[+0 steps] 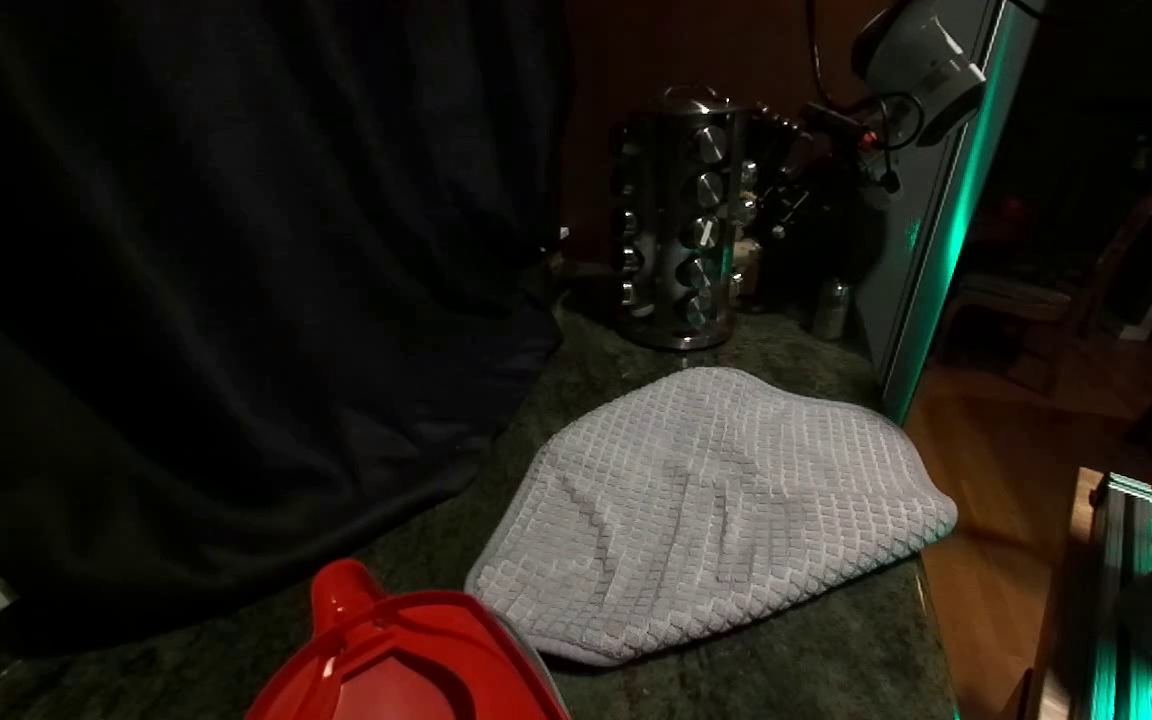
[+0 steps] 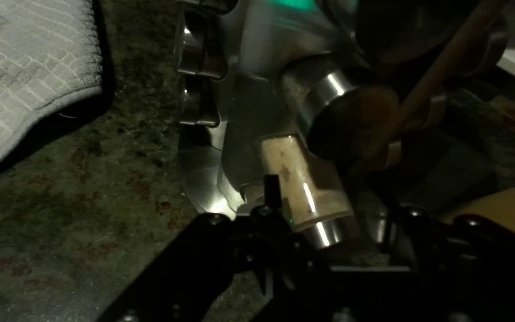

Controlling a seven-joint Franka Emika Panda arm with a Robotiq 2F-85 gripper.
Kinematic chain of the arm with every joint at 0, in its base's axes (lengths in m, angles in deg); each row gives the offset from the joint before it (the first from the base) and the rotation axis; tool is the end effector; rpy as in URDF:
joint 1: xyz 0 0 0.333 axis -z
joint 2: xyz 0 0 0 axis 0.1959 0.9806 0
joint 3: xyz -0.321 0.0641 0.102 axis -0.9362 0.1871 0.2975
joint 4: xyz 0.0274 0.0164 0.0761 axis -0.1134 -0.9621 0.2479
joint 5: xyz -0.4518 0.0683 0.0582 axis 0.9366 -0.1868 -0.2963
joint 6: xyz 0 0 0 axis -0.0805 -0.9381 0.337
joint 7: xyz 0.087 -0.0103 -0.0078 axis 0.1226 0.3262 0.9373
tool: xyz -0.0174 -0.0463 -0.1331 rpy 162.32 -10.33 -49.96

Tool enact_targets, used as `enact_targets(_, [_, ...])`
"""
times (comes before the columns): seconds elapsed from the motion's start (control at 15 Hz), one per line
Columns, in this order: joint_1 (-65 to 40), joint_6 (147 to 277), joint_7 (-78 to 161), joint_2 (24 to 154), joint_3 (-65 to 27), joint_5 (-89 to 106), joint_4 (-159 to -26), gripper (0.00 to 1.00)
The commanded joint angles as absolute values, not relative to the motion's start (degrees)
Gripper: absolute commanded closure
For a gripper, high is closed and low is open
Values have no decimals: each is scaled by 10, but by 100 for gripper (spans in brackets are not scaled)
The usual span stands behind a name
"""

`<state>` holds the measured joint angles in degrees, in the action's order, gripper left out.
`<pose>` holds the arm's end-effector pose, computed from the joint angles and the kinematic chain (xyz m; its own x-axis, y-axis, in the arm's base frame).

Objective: Remove one container from the seasoning rack and put it on the counter

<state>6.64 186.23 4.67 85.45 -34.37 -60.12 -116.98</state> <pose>0.5611 -0.3020 0.3081 -0.1395 -0.5890 -0.7960 -0.8539 0.4785 -0.2044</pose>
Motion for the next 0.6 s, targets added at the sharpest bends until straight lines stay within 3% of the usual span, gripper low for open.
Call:
enact_targets(0.0, [60,1876,39,857,-338,-595,-1164,76])
enact_targets(0.4, [55,1869,40,861,-330,-587,-1151,76])
enact_targets(0.47, [56,1873,42,858,-331,-587,-1151,27])
enact_targets(0.53, [56,1872,42,856,-332,-585,-1150,25])
